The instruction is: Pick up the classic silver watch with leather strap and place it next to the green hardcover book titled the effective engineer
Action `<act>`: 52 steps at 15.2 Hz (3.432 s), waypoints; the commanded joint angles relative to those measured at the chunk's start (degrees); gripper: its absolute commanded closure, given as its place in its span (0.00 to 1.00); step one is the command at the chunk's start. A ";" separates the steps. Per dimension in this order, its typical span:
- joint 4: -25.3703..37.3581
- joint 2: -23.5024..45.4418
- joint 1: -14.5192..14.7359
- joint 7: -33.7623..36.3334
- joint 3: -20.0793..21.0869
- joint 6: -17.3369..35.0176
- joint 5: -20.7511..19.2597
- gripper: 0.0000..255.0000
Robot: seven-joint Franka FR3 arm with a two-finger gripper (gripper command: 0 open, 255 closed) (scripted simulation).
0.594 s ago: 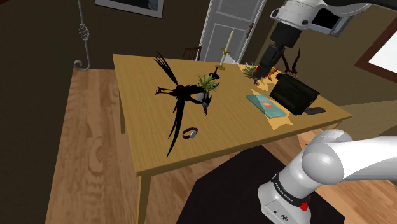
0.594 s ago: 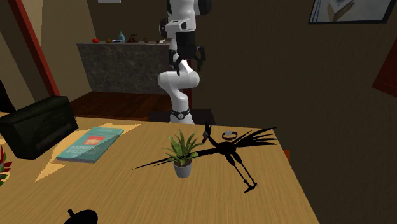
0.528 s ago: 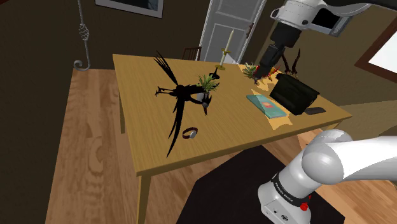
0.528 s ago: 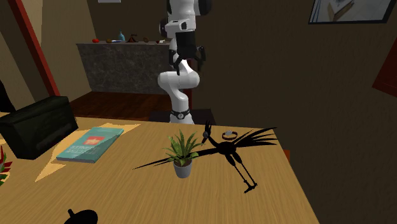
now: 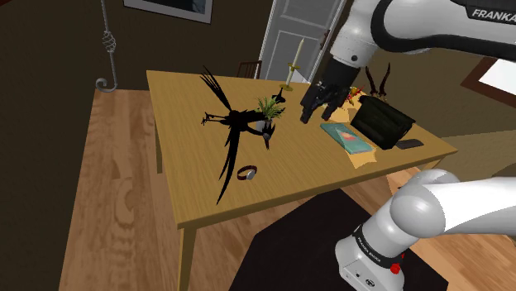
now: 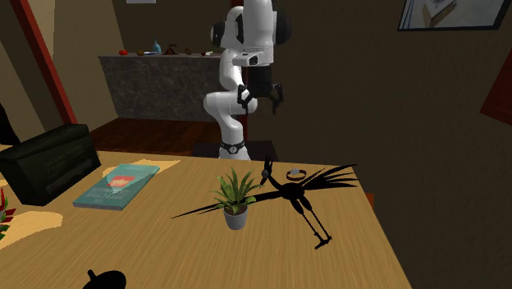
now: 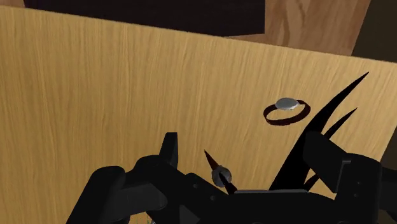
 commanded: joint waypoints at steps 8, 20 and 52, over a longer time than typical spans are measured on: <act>-3.33 11.04 -6.26 28.58 17.27 15.93 5.34 0.00; -2.56 27.80 -15.83 51.25 31.59 31.35 0.57 0.00; 1.30 22.63 -14.37 49.03 28.26 22.79 2.34 1.00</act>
